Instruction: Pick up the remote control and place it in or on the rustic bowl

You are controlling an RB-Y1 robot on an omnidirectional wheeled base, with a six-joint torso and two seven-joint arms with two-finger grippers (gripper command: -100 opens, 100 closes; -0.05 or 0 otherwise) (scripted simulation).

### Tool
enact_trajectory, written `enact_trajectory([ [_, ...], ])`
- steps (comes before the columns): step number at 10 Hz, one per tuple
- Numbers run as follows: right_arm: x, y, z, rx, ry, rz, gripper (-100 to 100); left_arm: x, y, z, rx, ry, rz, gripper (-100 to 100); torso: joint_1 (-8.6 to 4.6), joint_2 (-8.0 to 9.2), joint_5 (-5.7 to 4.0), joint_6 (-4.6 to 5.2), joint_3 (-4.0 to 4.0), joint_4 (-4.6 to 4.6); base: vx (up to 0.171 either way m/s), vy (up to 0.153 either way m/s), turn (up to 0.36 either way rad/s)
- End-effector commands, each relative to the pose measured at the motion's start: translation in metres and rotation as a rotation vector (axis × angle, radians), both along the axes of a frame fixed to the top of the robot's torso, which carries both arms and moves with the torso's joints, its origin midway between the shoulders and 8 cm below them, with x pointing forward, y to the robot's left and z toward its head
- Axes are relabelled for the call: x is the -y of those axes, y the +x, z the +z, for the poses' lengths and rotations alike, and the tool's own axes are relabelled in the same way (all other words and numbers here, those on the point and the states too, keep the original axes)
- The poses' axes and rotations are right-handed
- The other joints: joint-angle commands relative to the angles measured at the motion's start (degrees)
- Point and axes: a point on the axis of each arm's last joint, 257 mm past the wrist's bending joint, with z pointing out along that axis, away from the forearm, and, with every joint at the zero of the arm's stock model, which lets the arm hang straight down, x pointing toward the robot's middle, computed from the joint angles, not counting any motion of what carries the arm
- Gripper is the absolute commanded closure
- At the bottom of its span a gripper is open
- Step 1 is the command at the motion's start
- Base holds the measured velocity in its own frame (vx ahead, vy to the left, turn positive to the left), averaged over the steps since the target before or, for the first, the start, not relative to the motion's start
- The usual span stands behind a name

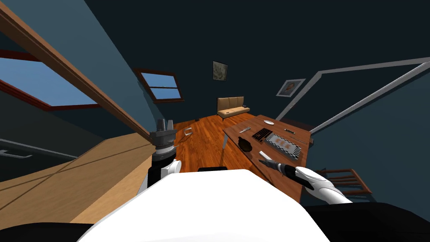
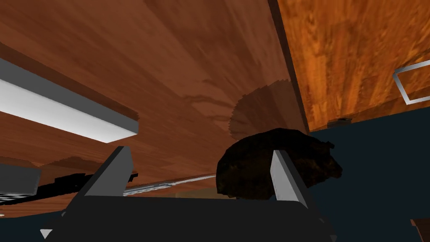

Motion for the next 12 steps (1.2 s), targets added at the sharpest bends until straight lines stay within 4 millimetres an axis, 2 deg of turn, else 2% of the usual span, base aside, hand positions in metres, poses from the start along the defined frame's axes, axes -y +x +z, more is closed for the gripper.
enact_trajectory([
  [1, 0.018, -0.023, -0.005, -0.061, -0.033, -0.004, -100, 0.000, 0.000, 0.000, 0.000, 0.000, 0.000, 0, 0.00, 0.00, 0.00, 0.00, 0.00, 0.00, 0.005, -0.042, 0.297],
  [3, 0.022, -0.028, -0.006, -0.068, -0.037, -0.014, -100, 0.000, 0.000, 0.000, 0.000, 0.000, 0.000, 0, 0.12, 0.03, 0.03, -0.01, 0.02, 0.01, -0.007, 0.012, 0.051],
  [4, 0.032, -0.044, -0.010, -0.116, -0.058, -0.009, -100, 0.000, 0.000, 0.000, 0.000, 0.000, 0.000, 0, 0.14, 0.04, 0.04, -0.02, 0.03, 0.01, -0.036, 0.035, 0.118],
  [5, 0.039, -0.052, -0.011, -0.129, -0.065, -0.028, -100, 0.000, 0.000, 0.000, 0.000, 0.000, 0.000, 0, 0.23, 0.11, 0.06, -0.05, 0.07, 0.03, -0.033, 0.032, 0.109],
  [12, 0.039, -0.052, -0.011, -0.129, -0.065, -0.028, -100, 0.000, 0.000, 0.000, 0.000, 0.000, 0.000, 0, 0.12, 0.02, 0.03, -0.02, 0.02, 0.01, 0.001, -0.001, -0.003],
])
